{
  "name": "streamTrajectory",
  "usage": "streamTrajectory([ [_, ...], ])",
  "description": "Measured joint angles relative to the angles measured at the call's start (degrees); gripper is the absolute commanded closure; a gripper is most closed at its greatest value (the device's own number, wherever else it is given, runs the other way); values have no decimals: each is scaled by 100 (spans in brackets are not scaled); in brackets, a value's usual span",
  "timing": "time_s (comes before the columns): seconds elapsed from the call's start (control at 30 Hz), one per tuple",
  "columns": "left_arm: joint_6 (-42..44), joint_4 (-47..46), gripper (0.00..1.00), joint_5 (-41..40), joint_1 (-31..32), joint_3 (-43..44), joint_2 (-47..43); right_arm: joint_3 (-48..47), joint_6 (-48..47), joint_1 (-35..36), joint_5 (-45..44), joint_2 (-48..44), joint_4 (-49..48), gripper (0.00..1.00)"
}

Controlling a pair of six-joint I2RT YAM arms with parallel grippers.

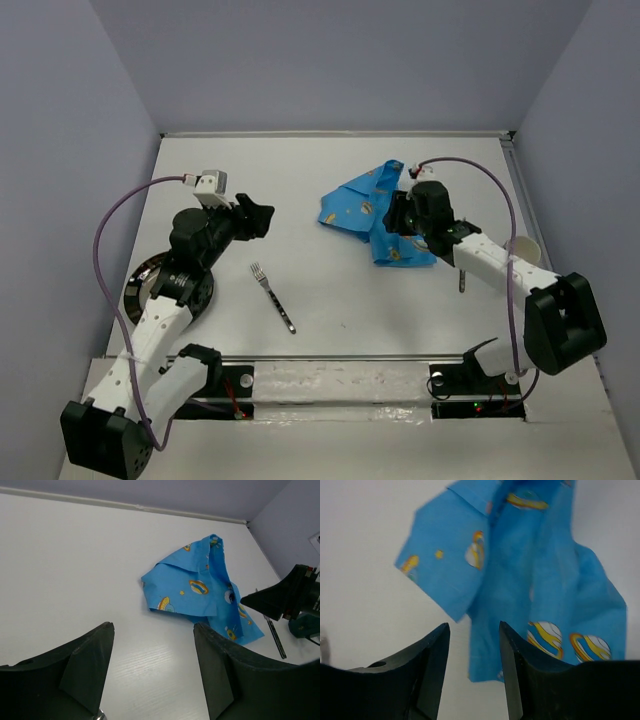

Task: Set the dinner table for one person

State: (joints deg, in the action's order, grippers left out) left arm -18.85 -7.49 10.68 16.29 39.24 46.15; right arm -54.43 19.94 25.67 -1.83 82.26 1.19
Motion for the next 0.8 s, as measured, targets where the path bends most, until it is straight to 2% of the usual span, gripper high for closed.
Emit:
streamTrajectory([
  [0.1, -127, -2, 28, 74, 70, 0, 310, 575, 87, -144, -601, -378, 363, 45],
  [0.13, -188, 0, 29, 92, 160, 2, 437, 717, 111, -179, -820, -509, 481, 38],
  [0.2, -280, 7, 31, 13, 422, 13, 640, 857, 140, -245, -1088, -678, 662, 36],
  [0.43, -577, -94, 35, -911, 2168, 452, 1554, 922, 236, -433, -1014, -461, 793, 40],
  [0.5, -579, -133, 35, -1189, 2415, 634, 1836, 940, 258, -431, -951, -367, 791, 40],
  [0.63, -271, -232, 37, -1978, 3042, 1530, 3025, 988, 306, -431, -710, -236, 778, 41],
  [0.8, 138, -343, 43, -2192, 3261, 2393, 4350, 1182, 415, -431, -560, -179, 704, 43],
])
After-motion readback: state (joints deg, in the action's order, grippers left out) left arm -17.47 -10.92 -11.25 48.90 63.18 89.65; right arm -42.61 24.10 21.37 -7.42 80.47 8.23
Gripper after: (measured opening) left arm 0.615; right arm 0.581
